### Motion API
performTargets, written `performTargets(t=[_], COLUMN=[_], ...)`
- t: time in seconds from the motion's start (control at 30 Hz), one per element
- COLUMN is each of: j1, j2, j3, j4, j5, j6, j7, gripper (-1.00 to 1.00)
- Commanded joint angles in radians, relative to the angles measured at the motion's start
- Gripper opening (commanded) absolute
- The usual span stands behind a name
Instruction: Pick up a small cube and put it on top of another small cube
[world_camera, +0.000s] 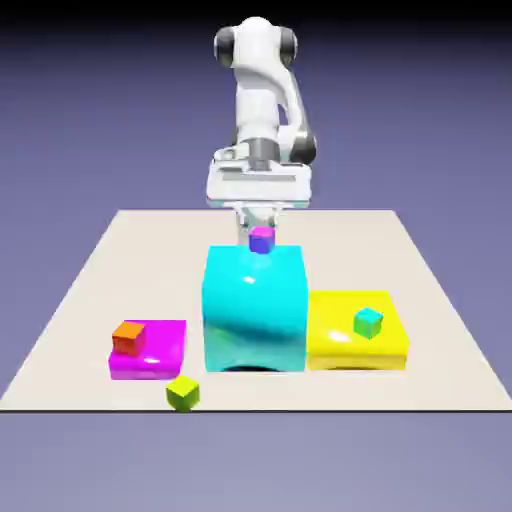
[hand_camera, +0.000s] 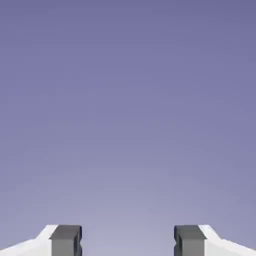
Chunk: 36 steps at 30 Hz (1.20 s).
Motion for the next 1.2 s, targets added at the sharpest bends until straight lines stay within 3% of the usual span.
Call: performTargets(t=[0.0, 1.17], j1=[0.005, 0.168], j2=[0.036, 1.305], j3=[-0.004, -0.149], j4=[0.032, 1.159], j5=[-0.015, -0.551], j6=[-0.036, -1.305], j7=[-0.012, -0.436], gripper=[0.00, 0.00])
